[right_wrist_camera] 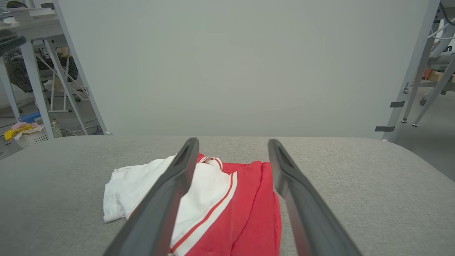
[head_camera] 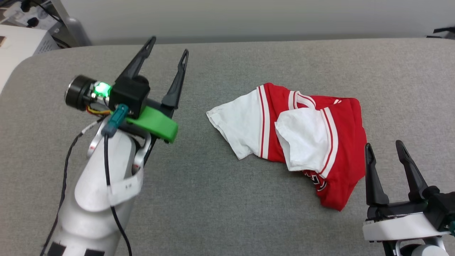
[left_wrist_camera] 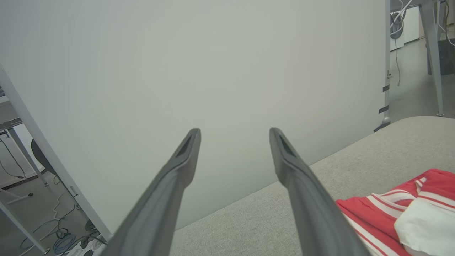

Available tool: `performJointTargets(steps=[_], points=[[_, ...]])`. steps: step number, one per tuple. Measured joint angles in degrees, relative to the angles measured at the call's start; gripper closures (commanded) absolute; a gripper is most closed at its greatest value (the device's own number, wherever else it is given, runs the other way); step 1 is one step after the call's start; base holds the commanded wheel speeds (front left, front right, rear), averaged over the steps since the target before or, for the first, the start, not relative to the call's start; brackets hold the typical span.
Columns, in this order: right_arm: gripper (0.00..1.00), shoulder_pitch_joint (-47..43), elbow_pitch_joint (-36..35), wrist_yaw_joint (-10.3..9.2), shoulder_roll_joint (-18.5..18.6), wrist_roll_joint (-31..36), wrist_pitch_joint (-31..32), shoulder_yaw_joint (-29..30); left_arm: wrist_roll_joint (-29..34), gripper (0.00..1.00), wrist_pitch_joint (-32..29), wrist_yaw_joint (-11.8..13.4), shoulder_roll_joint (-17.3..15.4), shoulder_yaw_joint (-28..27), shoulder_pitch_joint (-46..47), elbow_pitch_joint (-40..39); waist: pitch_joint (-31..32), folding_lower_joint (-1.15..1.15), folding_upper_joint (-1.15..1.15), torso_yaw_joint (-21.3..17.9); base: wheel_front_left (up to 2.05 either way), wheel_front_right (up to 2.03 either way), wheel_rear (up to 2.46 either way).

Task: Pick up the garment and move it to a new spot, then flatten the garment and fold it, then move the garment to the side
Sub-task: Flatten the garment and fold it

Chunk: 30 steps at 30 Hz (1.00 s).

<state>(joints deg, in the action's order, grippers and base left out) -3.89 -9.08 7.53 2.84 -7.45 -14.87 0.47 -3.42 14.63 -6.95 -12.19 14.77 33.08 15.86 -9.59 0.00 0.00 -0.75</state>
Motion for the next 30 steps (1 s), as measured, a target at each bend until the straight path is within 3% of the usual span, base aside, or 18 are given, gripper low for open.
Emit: performJointTargets(steps=[4, 12, 18, 23, 30], points=[[0.0, 1.63, -0.11, 0.0, -0.01, -0.44, -0.01, -0.02, -6.11, 0.0, -5.06, -0.34, -1.49, 6.22, 9.49, 5.55, -2.28, 0.0, 0.0, -1.26, 0.0, 0.0, 0.0], [0.0, 4.65, -0.37, 0.0, -0.01, -1.04, 0.0, -0.31, -28.95, 0.0, -33.96, -0.37, -6.86, 24.53, 24.27, 12.18, -7.1, 0.0, 0.0, -3.2, 0.0, 0.0, 0.0], [0.0, 6.76, -0.52, 0.0, 0.0, -1.46, 0.0, -0.42, -39.25, 0.0, -49.66, -0.37, -11.66, 36.96, 30.15, 13.0, -10.48, 0.0, 0.0, -4.72, 0.0, 0.0, 0.0], [0.0, 8.0, -0.56, 0.0, 0.0, -1.86, 0.0, -0.59, -44.14, 0.0, -54.84, -0.37, -13.81, 44.59, 32.76, 14.36, -13.08, 0.01, 0.0, -6.14, 0.0, 0.0, 0.0], [0.0, 9.53, -0.55, 0.0, 0.0, -2.27, 0.0, -0.81, -47.51, 0.0, -55.54, -0.37, -14.54, 52.85, 35.27, 16.99, -16.05, 0.0, 0.0, -7.83, 0.0, 0.0, 0.0]])
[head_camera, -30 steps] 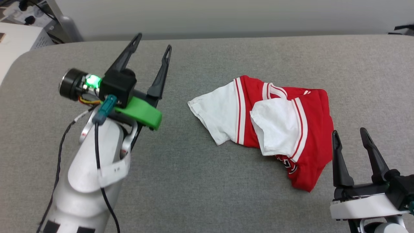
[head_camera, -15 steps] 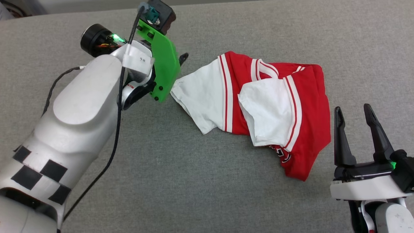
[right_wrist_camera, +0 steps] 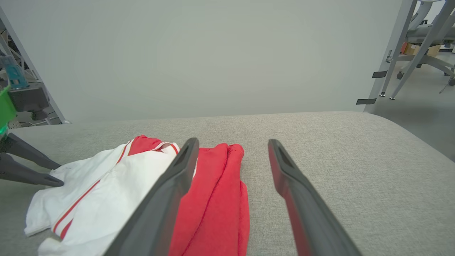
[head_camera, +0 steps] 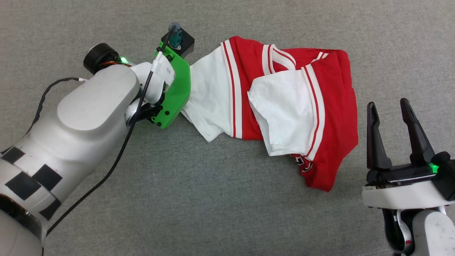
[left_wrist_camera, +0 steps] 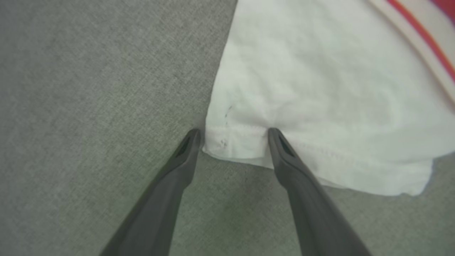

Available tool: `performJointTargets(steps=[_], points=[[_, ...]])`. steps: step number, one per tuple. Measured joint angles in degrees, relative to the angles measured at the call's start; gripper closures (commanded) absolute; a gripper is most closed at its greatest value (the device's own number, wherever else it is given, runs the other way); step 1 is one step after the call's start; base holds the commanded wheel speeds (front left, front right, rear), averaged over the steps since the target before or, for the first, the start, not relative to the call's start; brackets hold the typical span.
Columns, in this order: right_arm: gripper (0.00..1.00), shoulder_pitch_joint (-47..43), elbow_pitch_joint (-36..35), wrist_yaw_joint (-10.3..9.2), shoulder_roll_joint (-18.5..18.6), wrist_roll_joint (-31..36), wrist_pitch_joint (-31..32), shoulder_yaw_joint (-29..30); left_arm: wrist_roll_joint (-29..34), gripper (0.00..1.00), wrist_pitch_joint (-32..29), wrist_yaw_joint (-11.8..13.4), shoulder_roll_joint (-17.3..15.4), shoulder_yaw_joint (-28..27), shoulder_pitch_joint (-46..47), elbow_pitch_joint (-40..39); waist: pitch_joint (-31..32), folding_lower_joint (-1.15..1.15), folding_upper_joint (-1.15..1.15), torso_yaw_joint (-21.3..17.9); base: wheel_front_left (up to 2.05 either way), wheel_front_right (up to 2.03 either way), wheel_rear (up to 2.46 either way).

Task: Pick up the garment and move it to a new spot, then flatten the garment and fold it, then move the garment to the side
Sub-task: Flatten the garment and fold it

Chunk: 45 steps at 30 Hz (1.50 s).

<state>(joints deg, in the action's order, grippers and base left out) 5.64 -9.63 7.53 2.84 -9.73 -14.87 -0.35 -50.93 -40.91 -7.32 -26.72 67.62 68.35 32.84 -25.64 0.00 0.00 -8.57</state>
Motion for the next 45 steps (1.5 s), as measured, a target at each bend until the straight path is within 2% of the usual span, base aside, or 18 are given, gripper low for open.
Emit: performJointTargets(steps=[4, 6, 11, 14, 19, 24, 28, 33, 38, 39, 40, 43, 45], points=[[0.0, 0.35, 0.02, 0.0, 0.0, -0.07, 0.0, 0.08, -1.47, 0.0, 0.15, 0.01, -0.46, 2.21, 1.12, -0.59, -0.86, 0.0, 0.0, -0.63, 0.0, 0.0, 0.0], [0.0, 0.35, 0.09, 0.0, 0.01, -0.07, 0.0, 0.35, -1.86, 1.0, 2.23, 0.02, -0.68, 2.64, 1.09, -0.82, -0.88, 0.0, 0.0, -0.58, 0.0, 0.0, 0.0], [0.0, 0.29, 0.27, 0.0, 0.02, 0.05, 0.0, 0.46, -2.66, 1.0, 10.38, 0.01, -0.26, 4.22, 0.51, -0.47, 0.25, 0.0, 0.0, 0.25, 0.0, 0.0, 0.0], [0.0, 0.2, 0.36, 0.0, -0.01, 0.14, 0.0, 0.52, -3.13, 1.0, 15.73, 0.0, -1.15, 4.57, -0.53, -0.96, 1.59, 0.0, 0.0, 1.01, 0.0, 0.0, 0.0], [0.0, -1.81, 0.64, 0.0, 0.01, 0.41, 0.0, 1.33, -6.14, 1.0, 21.15, 0.0, -5.92, 3.94, -2.68, -4.27, 4.11, 0.0, 0.0, 2.79, 0.0, 0.0, 0.0], [0.0, -2.79, 0.92, 0.0, -0.01, 0.57, 0.0, 1.13, -9.0, 1.0, 21.71, 0.29, -12.32, 2.76, -5.72, -6.23, 6.2, 0.0, 0.0, 5.12, 0.0, 0.0, 0.0], [0.0, -2.88, 0.91, 0.0, -0.01, 0.7, 0.0, 0.89, -11.55, 1.0, 21.11, 1.34, -15.71, 2.29, -8.77, -6.16, 7.41, 0.0, 0.0, 6.35, 0.0, 0.0, 0.0], [0.0, -3.21, 1.08, 0.0, -0.01, 0.99, 0.0, 0.63, -15.23, 1.0, 20.22, 3.07, -16.75, 2.22, -13.79, -2.49, 8.09, 0.0, 0.0, 6.49, 0.0, 0.0, 0.0], [0.0, -3.59, 1.64, 0.0, -0.01, 1.05, 0.0, 0.75, -16.89, 1.0, 21.24, 3.3, -15.34, 1.82, -16.41, 1.93, 8.43, 0.0, 0.0, 5.81, 0.0, 0.0, 0.0], [0.0, -3.72, 1.72, 0.0, 0.0, 1.1, 0.0, 0.87, -17.08, 0.74, 22.18, 3.31, -14.67, 1.58, -16.67, 2.65, 8.63, 0.0, 0.0, 5.78, 0.0, 0.0, 0.0], [0.0, -3.9, 1.8, 0.0, -0.01, 1.16, 0.0, 1.0, -17.01, 0.0, 23.79, 3.58, -14.01, 1.48, -16.92, 3.42, 8.86, 0.0, 0.0, 5.8, 0.0, 0.0, 0.0], [0.0, -4.33, 1.68, 0.0, 0.0, 1.8, 0.0, 1.44, -15.13, 0.0, 31.25, 4.78, -11.78, 0.86, -17.54, 4.98, 9.66, 0.0, 0.0, 6.06, 0.0, 0.0, 0.0], [0.0, -4.36, 1.25, 0.0, -0.01, 2.6, 0.0, 1.75, -13.62, 0.0, 38.25, 6.77, -10.2, -0.08, -17.88, 5.63, 10.34, 0.0, 0.0, 6.41, 0.0, 0.0, 0.0]])
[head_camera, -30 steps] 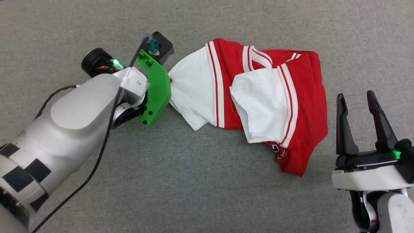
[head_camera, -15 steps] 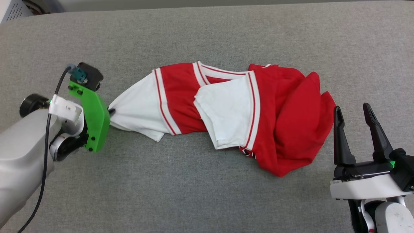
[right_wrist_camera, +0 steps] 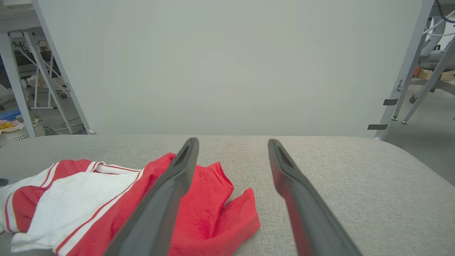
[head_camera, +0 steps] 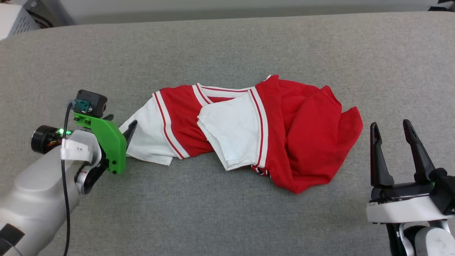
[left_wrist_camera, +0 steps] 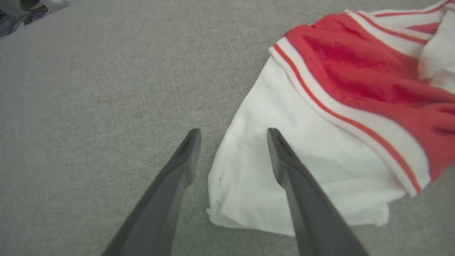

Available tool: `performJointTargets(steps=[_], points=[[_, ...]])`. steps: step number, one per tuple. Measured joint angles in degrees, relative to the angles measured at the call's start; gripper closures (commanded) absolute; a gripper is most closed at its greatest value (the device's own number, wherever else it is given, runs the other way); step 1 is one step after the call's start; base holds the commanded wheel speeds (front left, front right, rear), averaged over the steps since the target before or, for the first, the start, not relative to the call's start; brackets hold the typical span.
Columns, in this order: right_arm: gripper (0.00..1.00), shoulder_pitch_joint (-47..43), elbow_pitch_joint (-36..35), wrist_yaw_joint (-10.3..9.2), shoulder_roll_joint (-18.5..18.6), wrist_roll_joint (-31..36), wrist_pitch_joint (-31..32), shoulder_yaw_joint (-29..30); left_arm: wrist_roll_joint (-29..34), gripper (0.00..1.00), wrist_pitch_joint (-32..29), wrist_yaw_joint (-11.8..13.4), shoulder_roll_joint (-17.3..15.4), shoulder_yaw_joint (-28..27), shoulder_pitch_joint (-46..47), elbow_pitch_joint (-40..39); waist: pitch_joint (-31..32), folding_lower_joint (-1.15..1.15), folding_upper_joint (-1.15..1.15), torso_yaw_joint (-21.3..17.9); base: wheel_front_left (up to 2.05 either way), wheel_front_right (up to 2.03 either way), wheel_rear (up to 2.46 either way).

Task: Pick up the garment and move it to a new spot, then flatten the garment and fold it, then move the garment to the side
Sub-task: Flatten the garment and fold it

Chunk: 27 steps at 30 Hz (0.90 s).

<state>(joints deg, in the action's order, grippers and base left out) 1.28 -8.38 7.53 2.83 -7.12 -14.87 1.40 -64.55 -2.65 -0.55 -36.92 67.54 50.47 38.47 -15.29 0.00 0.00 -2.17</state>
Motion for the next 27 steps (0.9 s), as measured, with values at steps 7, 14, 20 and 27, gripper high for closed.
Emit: performJointTargets(steps=[7, 14, 20, 27], points=[[0.0, 0.81, -3.22, 0.0, 0.0, 4.48, -0.01, 2.31, 4.28, 0.0, 16.85, 7.53, 2.37, -4.48, -4.1, -1.23, 2.59, 0.0, 0.0, 2.26, 0.0, 0.0, 0.0], [0.0, 8.54, -5.93, 0.0, 5.01, 4.44, -0.01, 1.98, 18.13, 0.0, 17.33, 17.14, 3.47, -23.47, -13.08, -17.63, 3.65, 0.0, 0.0, 5.63, 0.0, 0.0, 0.0], [0.0, 15.85, -4.74, 0.0, 13.47, 2.66, 0.0, -4.54, 32.34, 0.0, 17.33, 21.4, 7.86, -36.21, -27.1, -28.93, 3.87, 0.0, 0.0, 8.1, 0.0, 0.0, 0.0], [0.0, 24.51, 1.67, 0.0, 26.06, -5.28, 4.58, -20.33, 42.02, 0.0, 17.33, 20.85, 15.16, -44.58, -36.21, -34.54, 3.83, 0.0, 0.0, 10.18, 0.0, 0.0, 0.0]])
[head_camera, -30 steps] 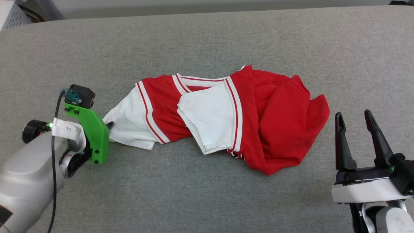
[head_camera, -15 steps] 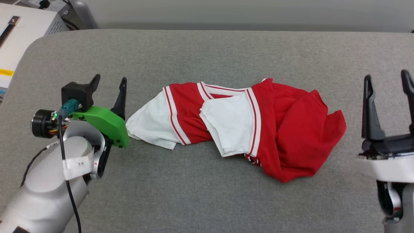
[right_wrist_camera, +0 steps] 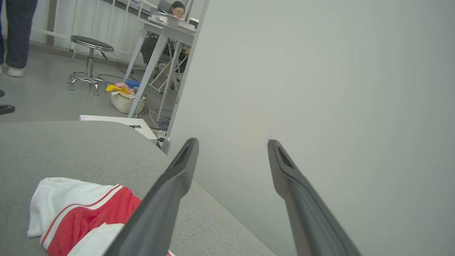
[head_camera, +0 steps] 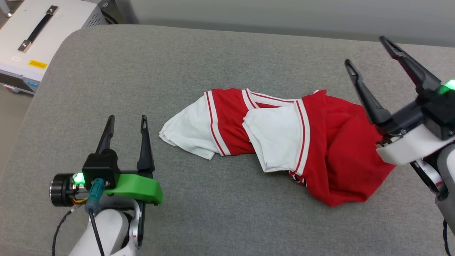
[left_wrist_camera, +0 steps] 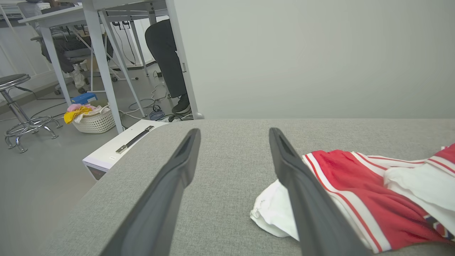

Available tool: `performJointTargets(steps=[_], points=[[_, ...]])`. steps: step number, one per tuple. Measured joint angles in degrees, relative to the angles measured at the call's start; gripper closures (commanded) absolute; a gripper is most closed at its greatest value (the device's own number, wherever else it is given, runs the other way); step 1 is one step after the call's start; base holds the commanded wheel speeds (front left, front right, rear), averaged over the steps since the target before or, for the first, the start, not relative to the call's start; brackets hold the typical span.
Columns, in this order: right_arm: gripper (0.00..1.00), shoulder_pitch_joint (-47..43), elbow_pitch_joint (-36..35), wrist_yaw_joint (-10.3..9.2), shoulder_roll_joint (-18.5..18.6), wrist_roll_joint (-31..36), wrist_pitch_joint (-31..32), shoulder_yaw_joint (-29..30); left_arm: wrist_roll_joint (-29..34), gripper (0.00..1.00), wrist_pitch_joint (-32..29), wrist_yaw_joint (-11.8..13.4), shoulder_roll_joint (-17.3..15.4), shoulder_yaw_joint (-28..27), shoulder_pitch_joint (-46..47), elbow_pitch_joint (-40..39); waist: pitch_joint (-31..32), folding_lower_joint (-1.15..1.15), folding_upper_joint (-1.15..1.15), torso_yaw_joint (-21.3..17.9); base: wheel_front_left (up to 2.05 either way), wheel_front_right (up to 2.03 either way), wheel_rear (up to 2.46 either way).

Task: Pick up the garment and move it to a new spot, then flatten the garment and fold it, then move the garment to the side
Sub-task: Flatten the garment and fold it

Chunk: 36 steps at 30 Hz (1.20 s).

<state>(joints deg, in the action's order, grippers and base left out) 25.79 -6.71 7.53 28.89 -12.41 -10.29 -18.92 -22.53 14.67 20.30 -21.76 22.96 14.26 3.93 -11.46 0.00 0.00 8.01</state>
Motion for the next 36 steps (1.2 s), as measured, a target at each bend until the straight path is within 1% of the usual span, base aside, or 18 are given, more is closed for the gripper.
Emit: performJointTargets(steps=[4, 6, 8, 13, 16, 18, 21, 25, 28, 31, 32, 35, 36], points=[[0.0, 8.11, -0.22, 0.0, 7.09, -8.24, 9.87, -13.44, 3.53, 0.0, 0.0, -2.31, 3.96, -3.02, -2.73, -0.68, -0.61, 0.0, 0.0, 1.07, 0.0, 0.0, 0.0], [0.0, 12.29, -0.71, 0.0, 10.55, -12.17, 16.11, -20.97, 5.05, 0.0, 0.0, -3.75, 5.79, -4.22, -3.23, -0.6, -1.03, 0.0, 0.0, 1.68, 0.0, 0.0, 0.0], [0.0, 15.77, -1.52, 0.0, 12.6, -16.07, 20.93, -27.0, 6.49, 0.0, 0.0, -4.92, 7.2, -5.31, -3.35, -0.54, -1.5, 0.0, 0.0, 2.22, 0.0, 0.0, 0.0], [0.0, 24.01, -3.22, 0.0, 16.25, -25.65, 35.24, -41.44, 9.62, 0.0, 0.0, -7.64, 10.71, -7.71, -3.39, -0.2, -3.01, 0.0, 0.0, 3.63, 0.0, 0.0, 0.0], [0.0, 27.74, -3.87, 0.0, 17.2, -29.62, 41.78, -48.38, 11.04, 0.0, 0.0, -8.89, 12.47, -9.05, -3.4, -0.05, -4.06, 0.0, 0.0, 4.35, 0.0, 0.0, 0.0], [0.0, 29.59, -3.89, 0.0, 17.48, -31.31, 44.61, -51.45, 11.85, 0.0, 0.0, -9.71, 13.54, -9.85, -3.39, -0.04, -4.82, 0.0, 0.0, 4.76, 0.0, 0.0, 0.0], [0.0, 31.38, -2.99, 0.0, 17.47, -32.15, 46.58, -53.35, 13.1, 0.0, 0.0, -10.81, 15.14, -10.74, -3.32, -0.12, -6.18, 0.0, 0.0, 5.41, 0.0, 0.0, 0.0], [0.0, 31.77, -0.12, 0.0, 16.55, -31.05, 47.87, -54.19, 14.14, 0.0, 0.0, -12.06, 16.8, -11.44, -2.99, -0.21, -8.43, 0.0, 0.0, 6.35, 0.0, 0.0, 0.0], [0.0, 29.5, 1.32, 0.0, 15.32, -29.62, 50.4, -54.14, 14.71, 0.0, 0.0, -12.74, 17.55, -11.62, -2.3, -0.13, -10.24, 0.0, 0.0, 7.09, 0.0, 0.0, 0.0], [0.0, 26.96, 3.03, -0.08, 14.92, -28.04, 51.76, -53.6, 15.0, 0.0, 0.0, -13.08, 18.09, -11.65, -1.36, 0.02, -11.95, 0.0, 0.0, 7.88, 0.0, 0.0, 0.0], [0.0, 26.57, 3.23, -0.07, 15.15, -25.95, 52.46, -53.04, 15.1, 0.0, 0.0, -13.27, 18.33, -11.7, -0.81, 0.25, -12.95, 0.0, 0.0, 8.47, 0.0, 0.0, 0.0], [0.0, 26.25, 3.18, -0.07, 15.14, -25.01, 51.34, -52.43, 15.23, 0.0, 0.0, -13.32, 18.46, -12.06, -0.62, 0.66, -13.88, 0.0, 0.0, 9.18, 0.0, 0.0, 0.0], [0.56, 26.26, 3.32, -0.07, 15.05, -25.07, 50.34, -52.41, 15.29, 0.0, 0.0, -13.32, 18.46, -12.26, -0.63, 0.82, -13.94, 0.0, 0.0, 9.19, 0.0, 0.0, 0.0]])
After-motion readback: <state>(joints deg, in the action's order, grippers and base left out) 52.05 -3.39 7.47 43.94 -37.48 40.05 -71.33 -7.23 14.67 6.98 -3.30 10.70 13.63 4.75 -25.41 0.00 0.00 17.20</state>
